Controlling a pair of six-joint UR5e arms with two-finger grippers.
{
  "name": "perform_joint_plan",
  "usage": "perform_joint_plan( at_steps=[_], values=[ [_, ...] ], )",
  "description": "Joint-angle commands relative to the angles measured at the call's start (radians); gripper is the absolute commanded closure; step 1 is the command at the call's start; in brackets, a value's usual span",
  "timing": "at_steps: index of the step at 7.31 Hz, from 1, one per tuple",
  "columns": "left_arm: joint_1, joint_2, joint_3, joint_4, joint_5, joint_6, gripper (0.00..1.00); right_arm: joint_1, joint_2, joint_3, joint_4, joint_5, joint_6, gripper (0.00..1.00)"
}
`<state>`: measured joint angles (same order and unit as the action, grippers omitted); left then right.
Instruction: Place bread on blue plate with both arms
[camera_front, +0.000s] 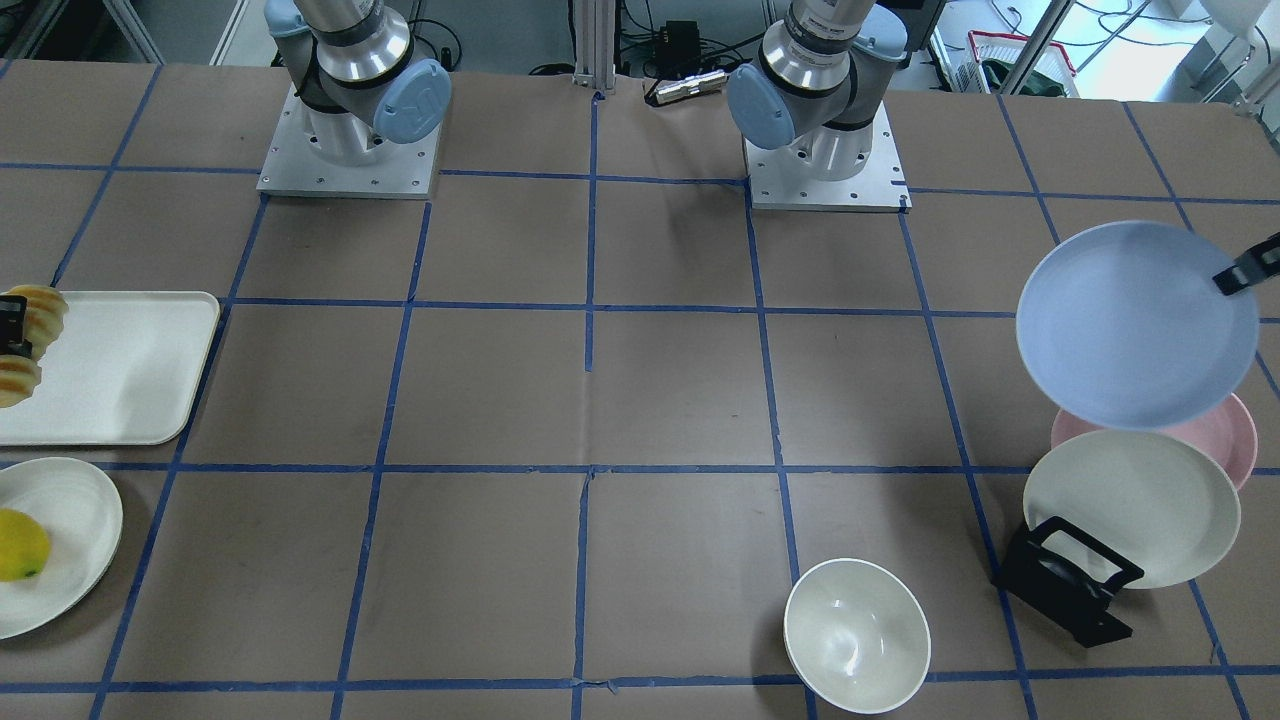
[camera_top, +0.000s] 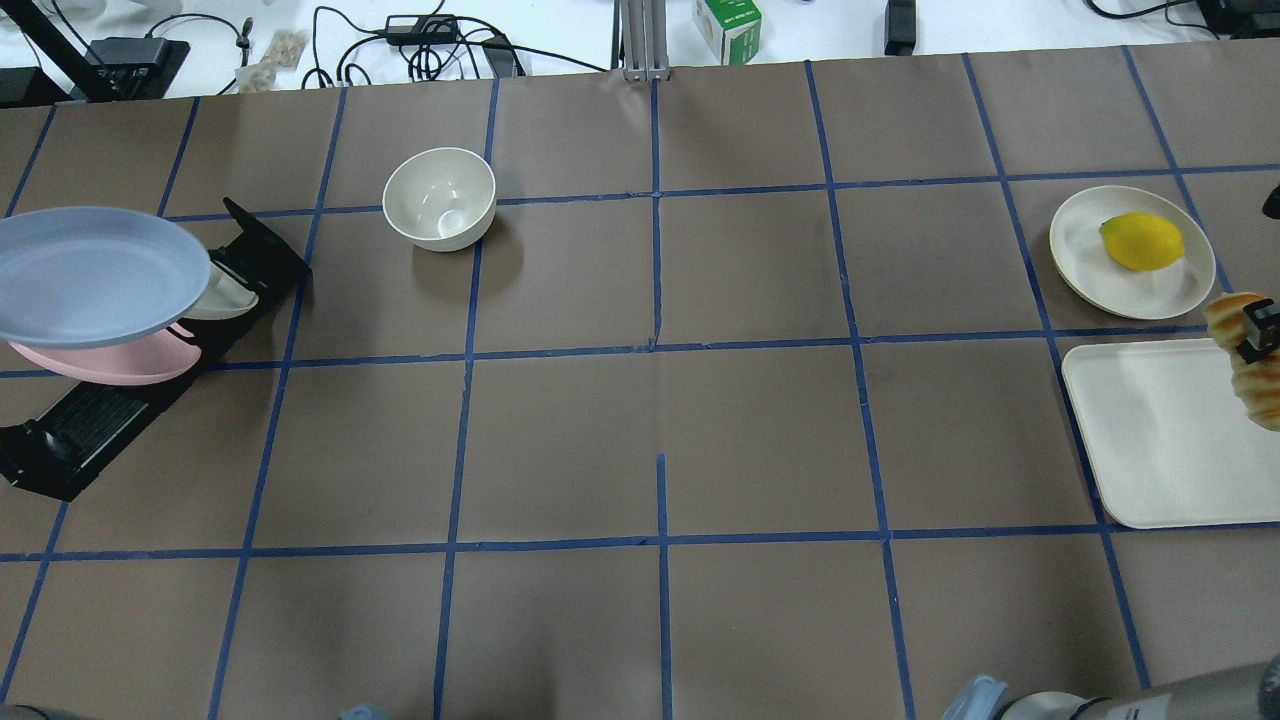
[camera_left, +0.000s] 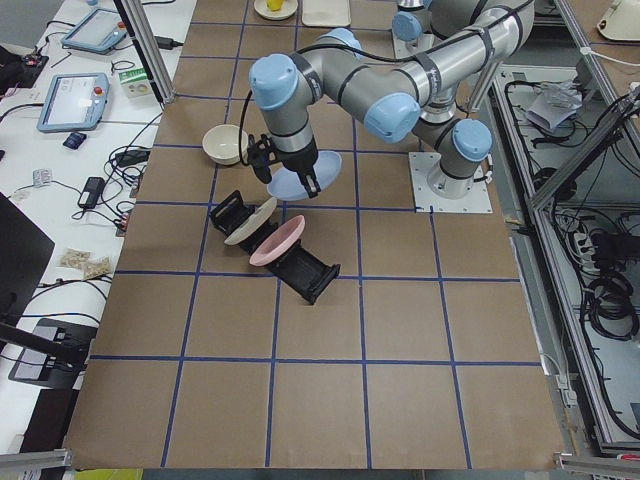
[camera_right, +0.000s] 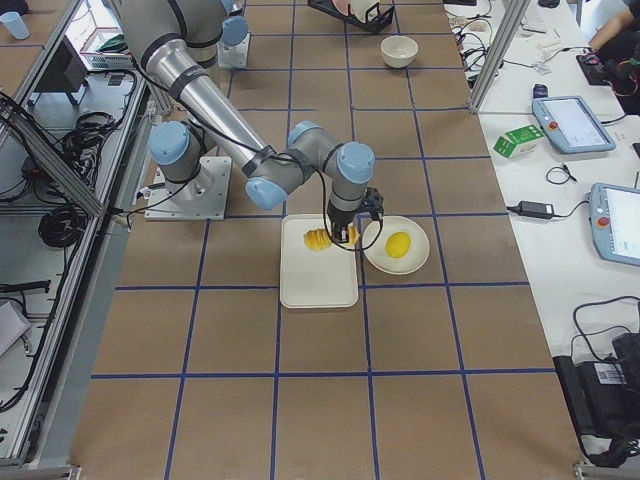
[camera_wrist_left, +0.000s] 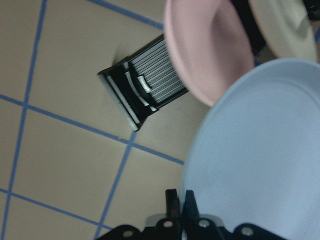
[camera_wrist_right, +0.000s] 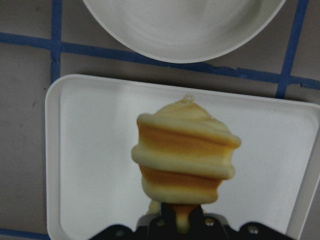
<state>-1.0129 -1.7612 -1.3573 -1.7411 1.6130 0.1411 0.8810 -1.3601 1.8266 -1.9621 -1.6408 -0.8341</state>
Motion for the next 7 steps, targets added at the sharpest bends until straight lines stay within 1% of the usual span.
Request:
perform_joint_plan(
  at_steps=[1,2,3,4,5,6,7],
  values=[
    [-0.207,-0.006,-0.070,0.091,-0.167,-0.275,1.00,0.047,-0.031,-0.027,0.061,0.004,0.041,0.93],
    [-0.304,-0.006,-0.145,0.229,-0.174,-0.387,1.00,0.067,-0.066,-0.027,0.061,0.001,0.044,0.93],
    [-0.411,-0.017,-0.236,0.415,-0.194,-0.528,1.00,0.073,-0.098,-0.033,0.072,0.009,0.044,0.93],
    [-0.496,-0.030,-0.347,0.580,-0.230,-0.616,1.00,0.076,-0.097,-0.035,0.080,0.033,0.046,0.93],
    [-0.548,-0.052,-0.446,0.756,-0.263,-0.712,1.00,0.085,-0.091,-0.033,0.091,0.095,0.085,0.93],
    [-0.578,-0.084,-0.512,0.887,-0.310,-0.766,1.00,0.131,-0.096,-0.036,0.101,0.092,0.114,0.93],
    [-0.601,-0.107,-0.546,0.938,-0.312,-0.776,1.00,0.189,-0.096,-0.035,0.104,0.081,0.174,0.93]
  ],
)
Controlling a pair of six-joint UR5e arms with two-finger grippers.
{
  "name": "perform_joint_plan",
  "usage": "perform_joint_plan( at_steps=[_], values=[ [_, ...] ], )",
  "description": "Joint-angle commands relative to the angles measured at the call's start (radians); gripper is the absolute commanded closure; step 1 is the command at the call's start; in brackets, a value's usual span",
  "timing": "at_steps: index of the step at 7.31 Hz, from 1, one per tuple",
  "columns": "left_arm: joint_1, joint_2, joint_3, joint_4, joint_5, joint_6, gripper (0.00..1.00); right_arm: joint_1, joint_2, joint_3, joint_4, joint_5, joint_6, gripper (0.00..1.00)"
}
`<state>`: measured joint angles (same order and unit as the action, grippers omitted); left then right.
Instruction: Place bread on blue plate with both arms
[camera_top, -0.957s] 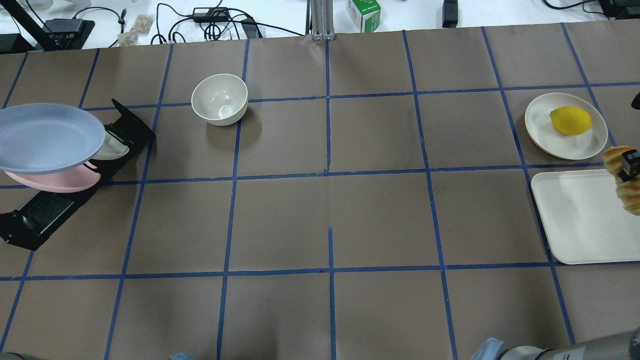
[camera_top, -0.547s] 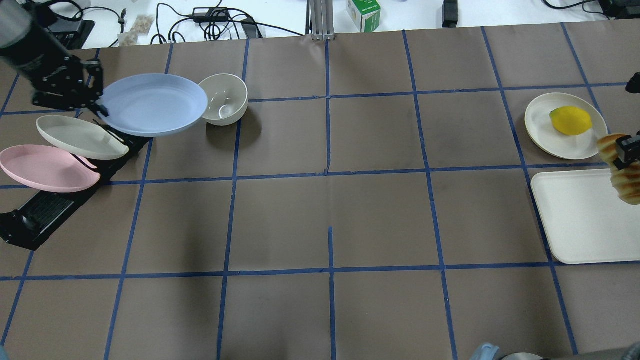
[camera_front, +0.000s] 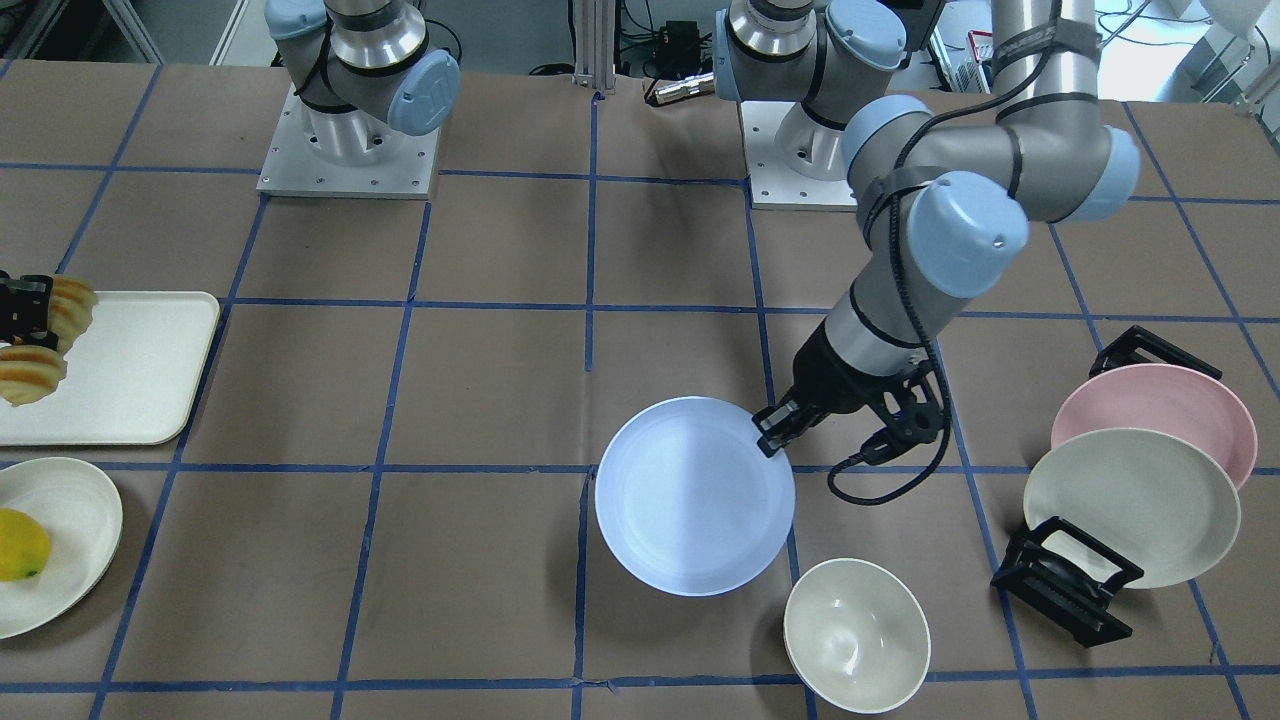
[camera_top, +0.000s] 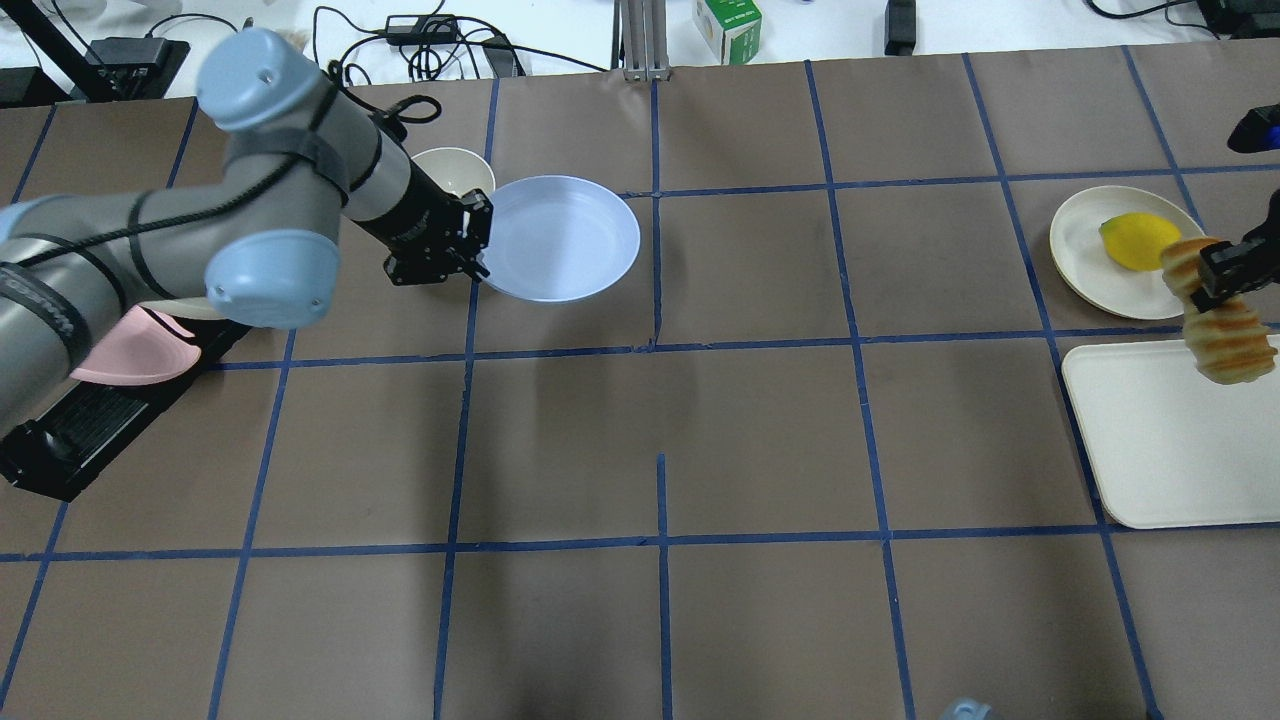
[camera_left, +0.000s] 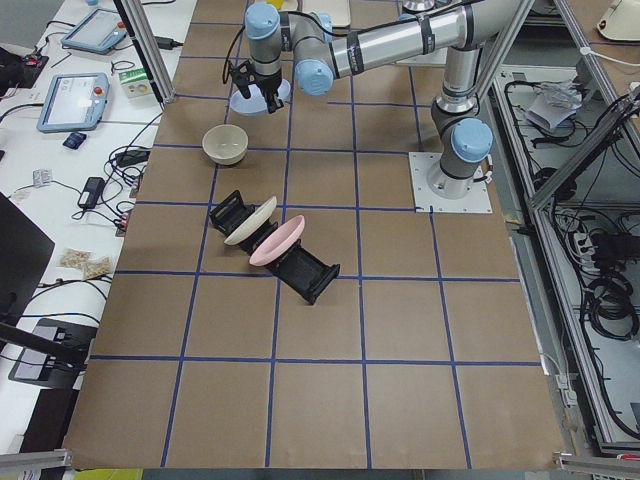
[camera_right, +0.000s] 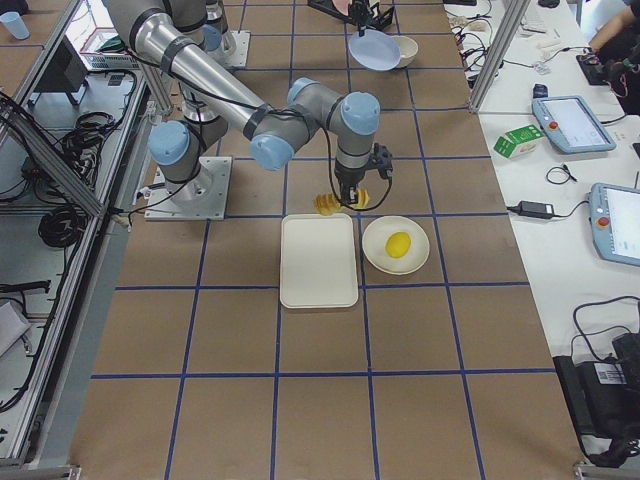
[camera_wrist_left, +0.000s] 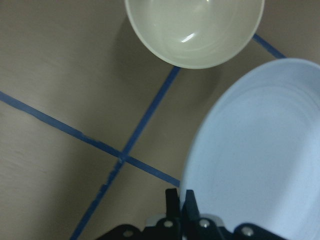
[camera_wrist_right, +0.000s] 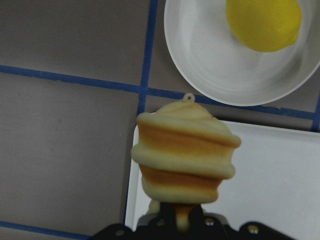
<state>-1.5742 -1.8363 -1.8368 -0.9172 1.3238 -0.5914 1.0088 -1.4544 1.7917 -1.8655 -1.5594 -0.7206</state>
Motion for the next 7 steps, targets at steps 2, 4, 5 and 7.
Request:
perform_joint_plan(
  at_steps=[2,4,5,7],
  values=[
    [-0.105,-0.072,-0.078,0.121,-0.021,-0.047,1.00,0.129,-0.003,0.000,0.014,0.011,0.148,0.92],
    [-0.141,-0.092,-0.079,0.120,-0.021,-0.062,1.00,0.224,0.008,0.000,0.009,0.015,0.245,0.92],
    [-0.147,-0.096,-0.079,0.118,-0.023,-0.082,1.00,0.241,0.009,-0.002,0.009,0.016,0.257,0.92],
    [-0.150,-0.121,-0.078,0.124,-0.020,-0.080,1.00,0.293,0.008,-0.006,0.000,0.018,0.320,0.92]
  ],
)
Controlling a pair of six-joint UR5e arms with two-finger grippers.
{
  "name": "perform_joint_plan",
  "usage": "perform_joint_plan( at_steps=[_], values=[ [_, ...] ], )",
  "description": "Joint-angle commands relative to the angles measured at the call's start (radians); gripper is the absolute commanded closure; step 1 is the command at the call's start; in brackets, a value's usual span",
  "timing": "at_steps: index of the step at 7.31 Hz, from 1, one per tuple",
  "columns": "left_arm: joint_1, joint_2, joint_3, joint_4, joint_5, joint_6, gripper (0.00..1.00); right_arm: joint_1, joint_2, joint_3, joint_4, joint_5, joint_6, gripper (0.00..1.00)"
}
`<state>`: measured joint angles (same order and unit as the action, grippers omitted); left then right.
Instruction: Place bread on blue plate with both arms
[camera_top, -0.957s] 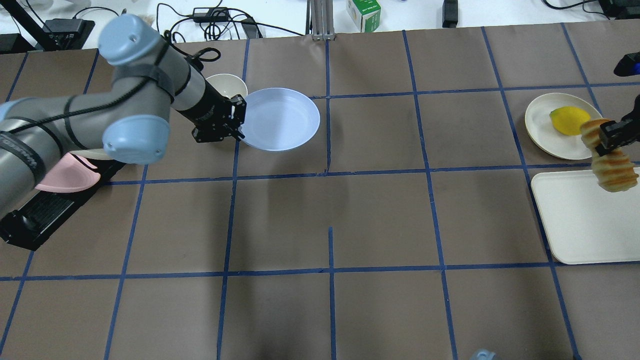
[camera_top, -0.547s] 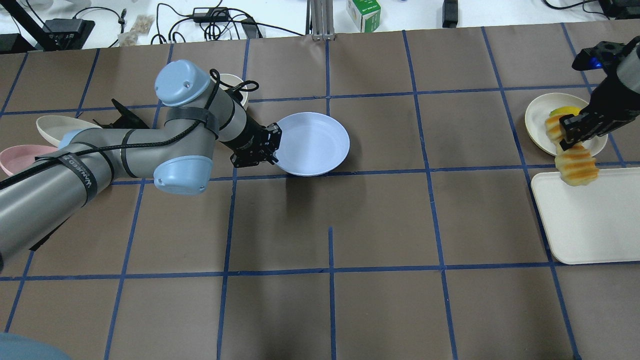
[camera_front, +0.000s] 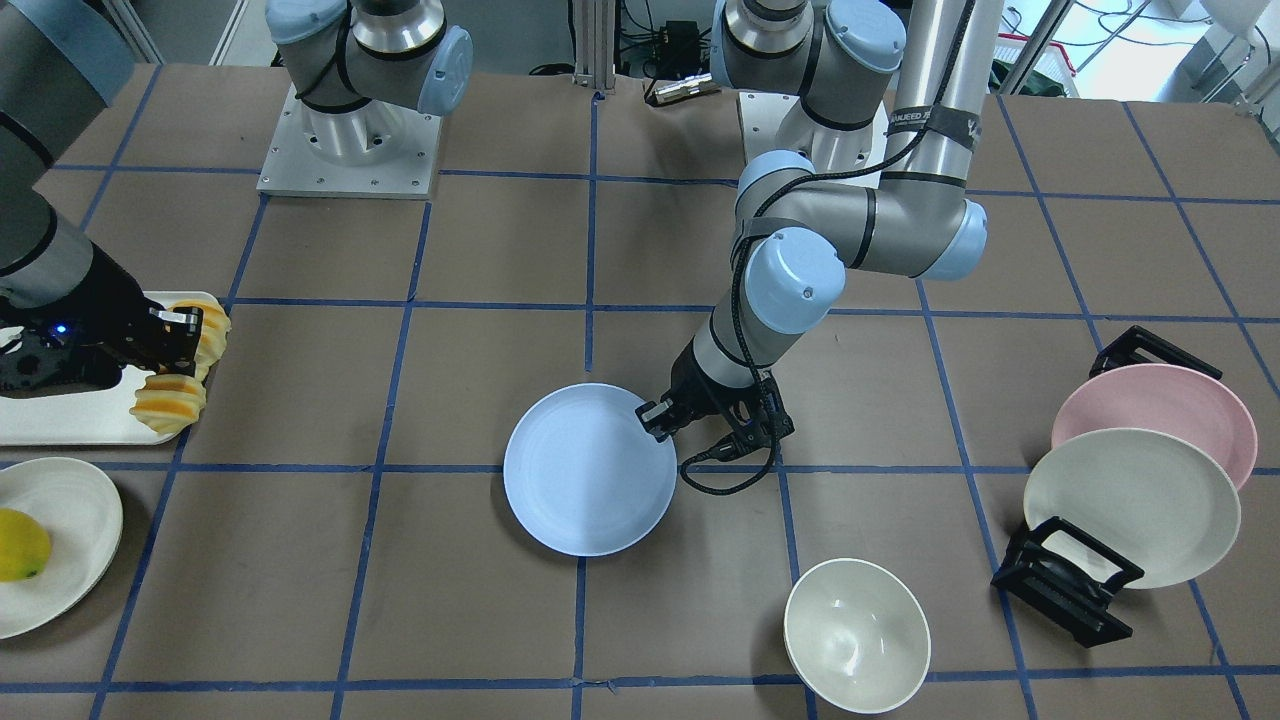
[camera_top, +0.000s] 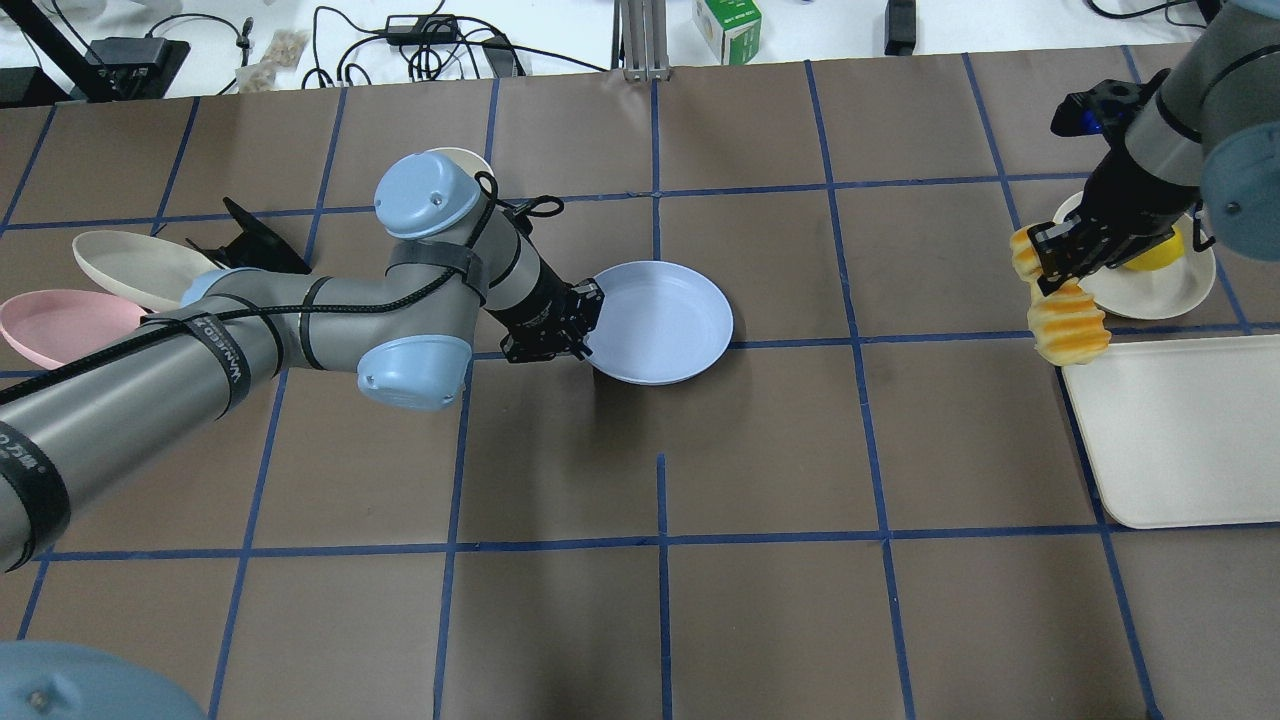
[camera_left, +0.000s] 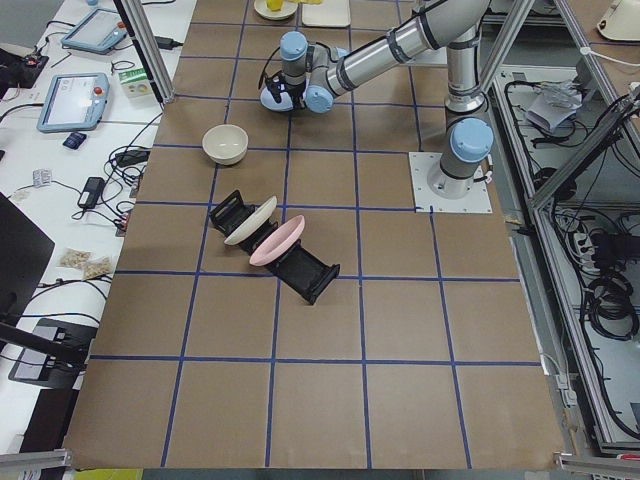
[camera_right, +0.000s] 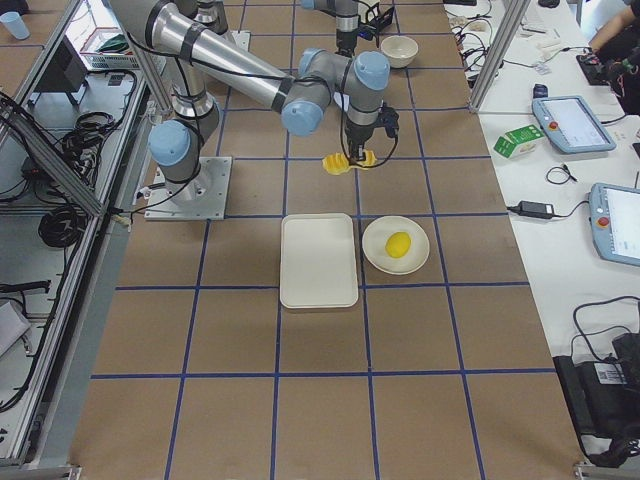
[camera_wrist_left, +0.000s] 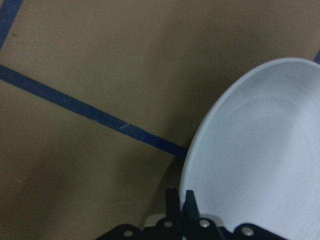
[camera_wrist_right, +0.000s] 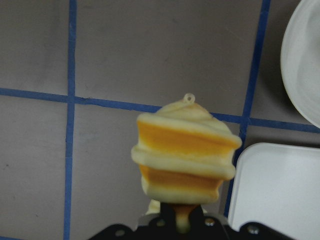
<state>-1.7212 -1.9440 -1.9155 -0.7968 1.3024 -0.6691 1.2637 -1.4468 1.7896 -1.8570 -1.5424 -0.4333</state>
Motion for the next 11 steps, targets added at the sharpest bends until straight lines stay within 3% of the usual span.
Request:
perform_joint_plan(
  at_steps=[1,2,3,4,6,9,11],
  values=[
    [-0.004,-0.022,0.000,0.001,-0.002,-0.009,0.94,0.089,0.005,-0.012,-0.007,0.002,0.095,0.92],
    [-0.006,-0.030,0.000,-0.001,-0.003,-0.023,0.66,0.145,0.012,-0.028,-0.010,0.002,0.146,0.92],
    [-0.008,-0.032,0.009,0.004,-0.002,-0.029,0.18,0.182,0.047,-0.064,-0.005,0.030,0.184,0.92],
    [-0.008,-0.024,0.016,0.001,-0.003,-0.027,0.00,0.236,0.074,-0.088,-0.007,0.057,0.270,0.92],
    [0.014,0.000,0.111,-0.027,0.003,-0.027,0.00,0.337,0.150,-0.098,-0.086,0.079,0.457,0.92],
    [0.142,0.051,0.367,-0.456,0.023,0.200,0.00,0.486,0.259,-0.209,-0.134,0.094,0.679,0.91],
    [0.231,0.106,0.438,-0.613,0.092,0.469,0.00,0.572,0.389,-0.300,-0.140,0.137,0.801,0.92]
  ],
)
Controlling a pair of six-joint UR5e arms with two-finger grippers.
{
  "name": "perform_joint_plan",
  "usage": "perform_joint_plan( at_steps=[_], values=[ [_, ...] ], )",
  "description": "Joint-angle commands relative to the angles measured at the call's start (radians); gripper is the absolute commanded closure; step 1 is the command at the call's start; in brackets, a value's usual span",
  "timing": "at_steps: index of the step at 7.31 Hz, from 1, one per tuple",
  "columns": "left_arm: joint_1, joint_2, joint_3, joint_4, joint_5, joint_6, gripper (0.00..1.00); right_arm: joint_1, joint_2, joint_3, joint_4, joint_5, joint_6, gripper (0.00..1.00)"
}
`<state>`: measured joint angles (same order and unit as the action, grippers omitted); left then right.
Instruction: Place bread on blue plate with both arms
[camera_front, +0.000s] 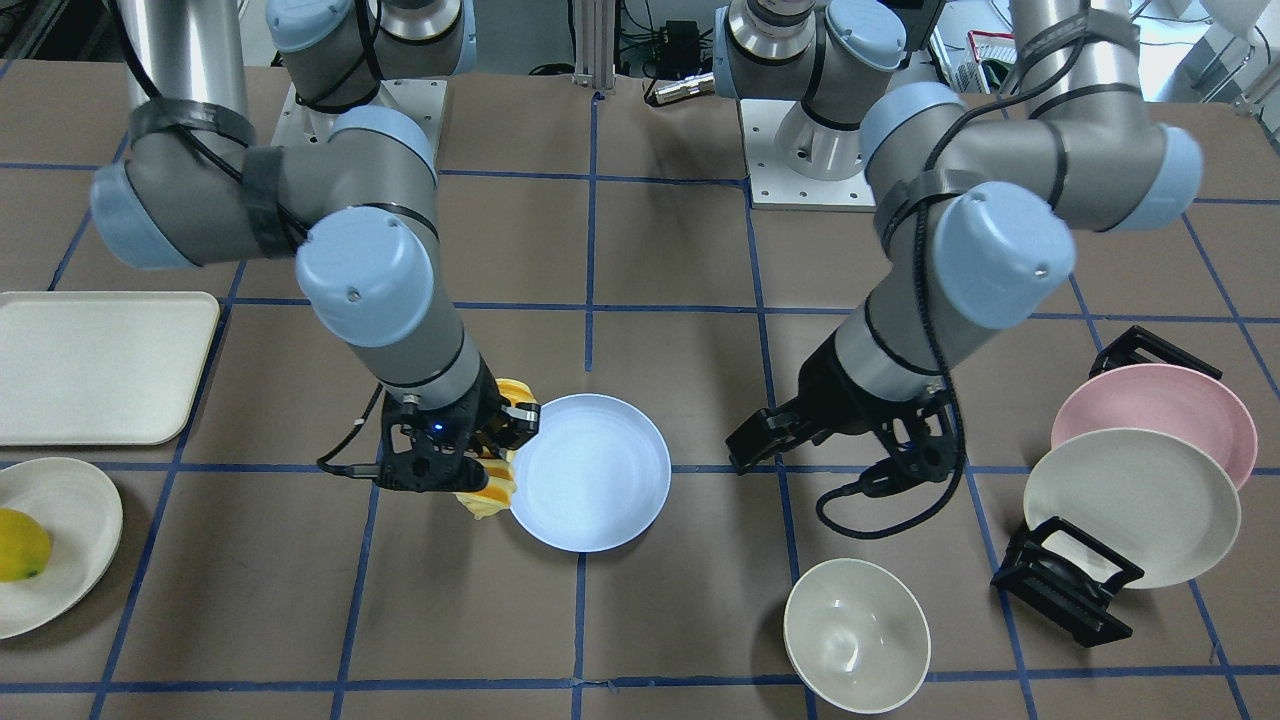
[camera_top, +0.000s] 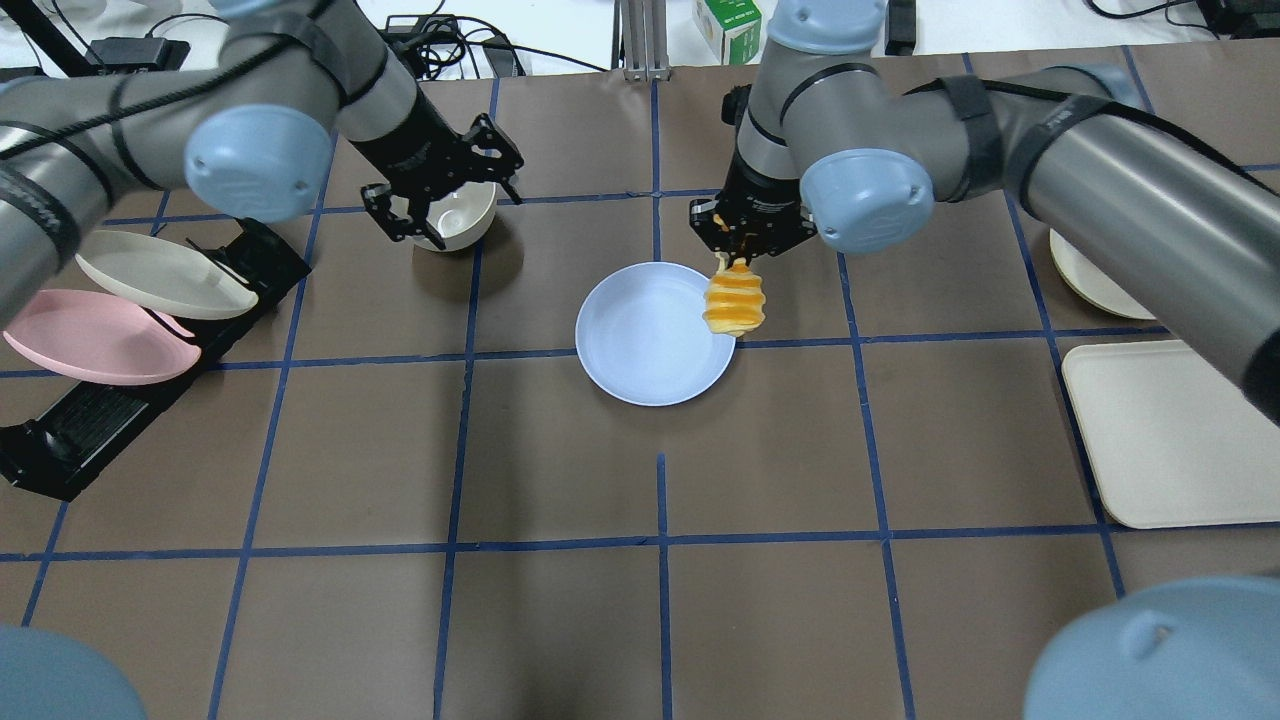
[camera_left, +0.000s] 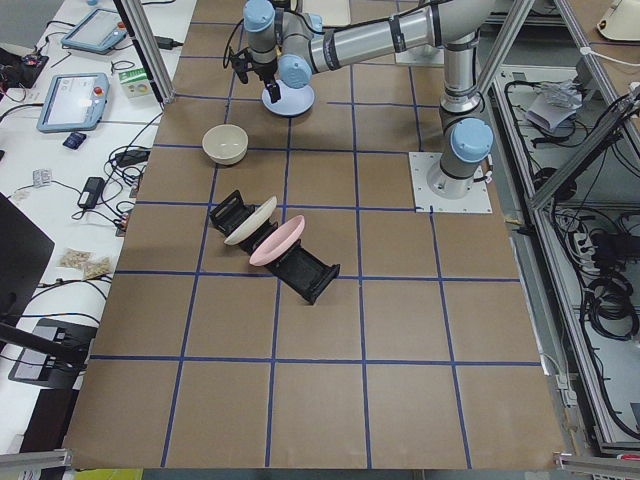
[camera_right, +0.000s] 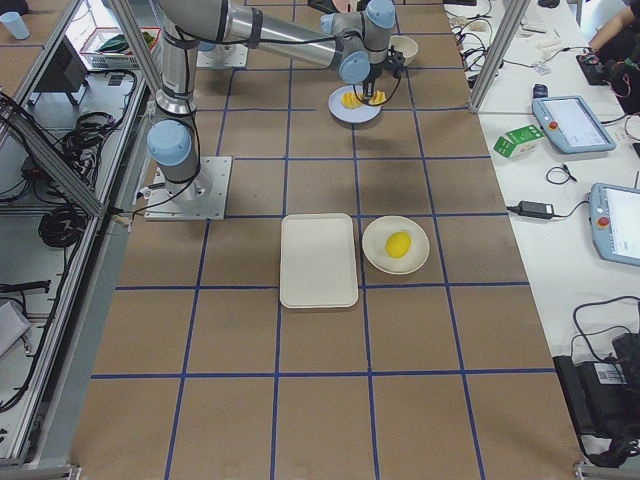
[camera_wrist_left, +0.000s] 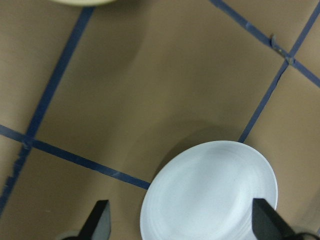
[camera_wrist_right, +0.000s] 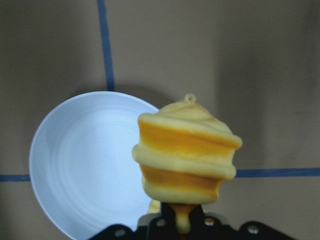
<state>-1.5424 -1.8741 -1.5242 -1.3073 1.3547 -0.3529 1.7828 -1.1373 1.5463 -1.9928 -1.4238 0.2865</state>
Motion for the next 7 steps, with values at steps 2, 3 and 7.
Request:
perform_joint_plan(
  at_steps=[2,3,7],
  values=[
    [0.057,0.114,0.049,-0.200,0.258,0.222,0.00,0.090,0.135,-0.054,-0.053,0.017,0.148,0.83],
    [0.050,0.162,0.047,-0.242,0.182,0.239,0.00,0.096,0.142,-0.052,-0.053,0.017,0.149,0.63],
    [0.031,0.263,-0.025,-0.262,0.190,0.247,0.00,0.072,0.123,-0.064,0.046,-0.003,-0.007,0.09]
  ],
)
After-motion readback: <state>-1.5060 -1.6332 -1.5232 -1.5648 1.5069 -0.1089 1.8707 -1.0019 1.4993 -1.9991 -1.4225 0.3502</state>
